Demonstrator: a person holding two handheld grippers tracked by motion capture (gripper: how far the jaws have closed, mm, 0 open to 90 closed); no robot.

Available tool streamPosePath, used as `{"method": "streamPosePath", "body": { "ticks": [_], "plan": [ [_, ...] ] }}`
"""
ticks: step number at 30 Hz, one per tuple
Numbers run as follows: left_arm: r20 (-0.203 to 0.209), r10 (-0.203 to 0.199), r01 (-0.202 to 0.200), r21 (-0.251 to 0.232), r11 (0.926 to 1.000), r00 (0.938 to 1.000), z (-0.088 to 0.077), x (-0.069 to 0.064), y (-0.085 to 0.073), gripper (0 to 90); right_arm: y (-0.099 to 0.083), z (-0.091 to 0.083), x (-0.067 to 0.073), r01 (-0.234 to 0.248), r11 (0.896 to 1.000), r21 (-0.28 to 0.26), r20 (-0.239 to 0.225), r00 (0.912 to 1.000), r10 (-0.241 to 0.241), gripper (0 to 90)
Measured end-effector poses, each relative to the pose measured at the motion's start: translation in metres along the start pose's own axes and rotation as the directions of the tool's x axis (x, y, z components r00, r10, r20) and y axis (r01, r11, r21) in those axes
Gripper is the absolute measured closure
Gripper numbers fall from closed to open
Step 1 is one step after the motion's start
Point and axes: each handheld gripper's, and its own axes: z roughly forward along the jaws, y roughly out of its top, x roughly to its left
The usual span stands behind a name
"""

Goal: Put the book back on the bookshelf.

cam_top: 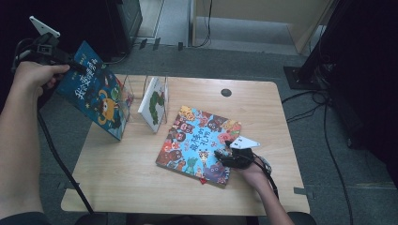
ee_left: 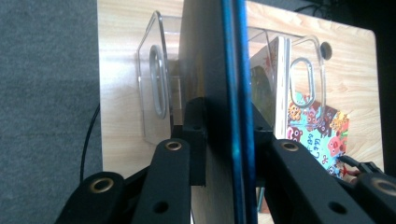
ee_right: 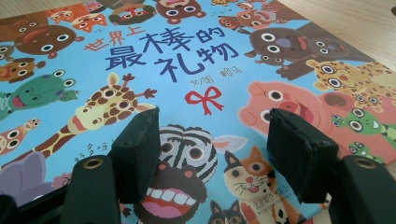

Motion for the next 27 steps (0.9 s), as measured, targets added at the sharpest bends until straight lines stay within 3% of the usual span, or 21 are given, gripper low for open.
{"method": "streamPosePath", "body": {
  "ticks": [3,7,15,19,27],
  "plan": [
    [-0.006,-0.01,0.01,-0.012,0.9999,0.9999,-0.004,0.003,-0.001,71.5,0.0,0.0,0.0,0.0,1.0,0.0,0.0,1.0,0.0,34.8],
    [-0.06,0.0,0.0,-0.002,1.0,0.9982,-0.007,0.006,-0.003,62.5,0.0,0.0,0.0,0.0,1.0,0.0,-0.005,1.0,0.0,34.5],
    [-0.009,0.021,-0.021,-0.052,0.9984,0.9997,-0.02,0.012,-0.01,53.9,-0.001,-0.001,0.0,0.0,1.0,-0.003,-0.005,1.0,0.0,33.7],
    [-0.001,0.01,-0.01,-0.071,0.9974,1.0,-0.028,0.013,-0.013,53.3,-0.001,-0.001,0.0,-0.001,1.0,-0.004,-0.007,1.0,0.001,33.6],
    [-0.024,0.015,-0.018,-0.107,0.9941,0.9996,-0.055,0.002,-0.023,51.8,0.0,-0.002,-0.001,-0.016,1.0,0.004,0.0,0.9999,0.016,33.3]
  ]
}}
